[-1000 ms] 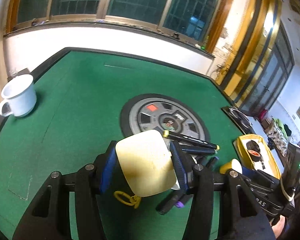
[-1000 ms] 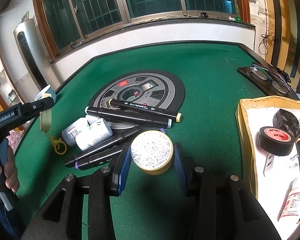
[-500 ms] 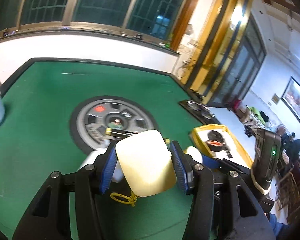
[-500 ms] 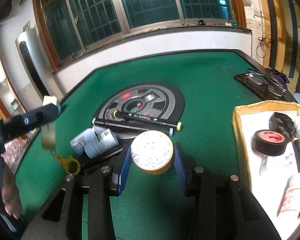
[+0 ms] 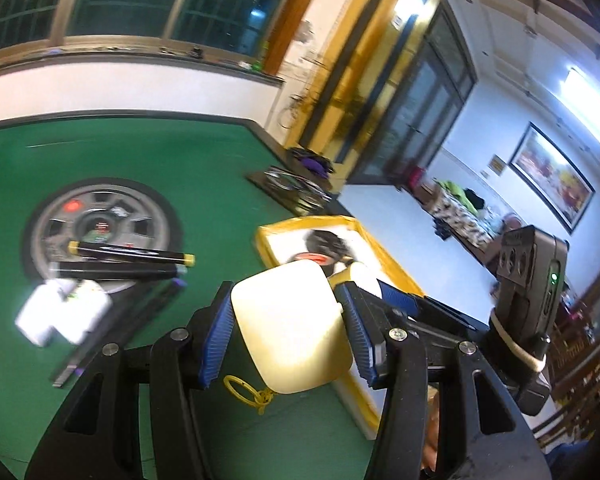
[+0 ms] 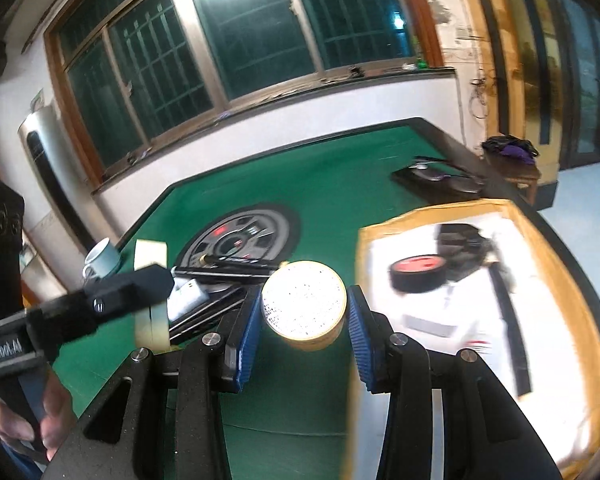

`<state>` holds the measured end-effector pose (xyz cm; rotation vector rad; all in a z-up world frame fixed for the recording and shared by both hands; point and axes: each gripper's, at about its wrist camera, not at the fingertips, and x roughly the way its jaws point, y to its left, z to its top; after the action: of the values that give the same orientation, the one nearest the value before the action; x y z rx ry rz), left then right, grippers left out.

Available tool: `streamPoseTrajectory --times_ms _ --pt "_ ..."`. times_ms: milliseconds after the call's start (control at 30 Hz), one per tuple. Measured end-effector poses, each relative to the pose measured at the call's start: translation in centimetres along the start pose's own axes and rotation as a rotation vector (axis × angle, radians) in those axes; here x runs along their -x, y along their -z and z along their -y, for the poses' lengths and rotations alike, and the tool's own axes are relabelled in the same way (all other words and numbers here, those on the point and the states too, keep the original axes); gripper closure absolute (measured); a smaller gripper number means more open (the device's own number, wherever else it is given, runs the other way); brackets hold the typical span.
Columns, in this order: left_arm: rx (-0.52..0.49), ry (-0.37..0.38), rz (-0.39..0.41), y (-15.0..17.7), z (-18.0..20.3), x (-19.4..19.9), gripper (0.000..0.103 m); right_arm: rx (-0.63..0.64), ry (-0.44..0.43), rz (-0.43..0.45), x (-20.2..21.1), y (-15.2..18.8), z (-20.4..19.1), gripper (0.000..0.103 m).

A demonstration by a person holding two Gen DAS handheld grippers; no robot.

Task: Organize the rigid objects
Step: 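Carry the cream block and round container over the tray with both grippers, then lower the block and container into the tray and open both grippers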

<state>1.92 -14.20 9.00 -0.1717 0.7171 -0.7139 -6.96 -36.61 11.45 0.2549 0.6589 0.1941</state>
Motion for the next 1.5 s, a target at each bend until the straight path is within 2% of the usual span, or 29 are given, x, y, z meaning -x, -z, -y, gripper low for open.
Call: streamPoseTrajectory --times_ms 233,467,700,767,800,933,1100,1500 --pt "-0.026 0.091 -0.057 -0.1 5.0 -2.6 0.052 -0.08 0.067 0.052 3.6 -0.3 6.1 0.066" --pt "-0.03 0.163 -0.093 0.0 8.4 -4.6 0.052 -0.103 0.136 0.091 6.3 -0.7 10.0 0.066" --pt "-0.032 0.077 -0.186 1.5 8.4 -8.5 0.054 -0.117 0.175 0.037 5.5 -0.5 12.1 0.066" --pt "-0.037 0.046 -0.194 1.8 8.3 -9.2 0.059 -0.119 0.17 0.003 4.7 -0.3 12.4 0.066" --pt "-0.053 0.014 -0.199 1.9 8.4 -9.4 0.059 -0.119 0.172 -0.015 4.5 -0.3 12.6 0.066" --pt "-0.067 -0.014 -0.207 2.2 8.2 -9.9 0.059 -0.129 0.181 -0.078 3.3 0.5 13.5 0.066" --pt "-0.093 -0.03 -0.185 2.6 8.1 -9.6 0.059 -0.126 0.222 -0.115 2.7 1.2 14.3 0.066" --pt "-0.155 -0.006 -0.216 4.4 9.1 -8.6 0.058 -0.077 0.25 -0.139 3.5 1.5 13.5 0.063"
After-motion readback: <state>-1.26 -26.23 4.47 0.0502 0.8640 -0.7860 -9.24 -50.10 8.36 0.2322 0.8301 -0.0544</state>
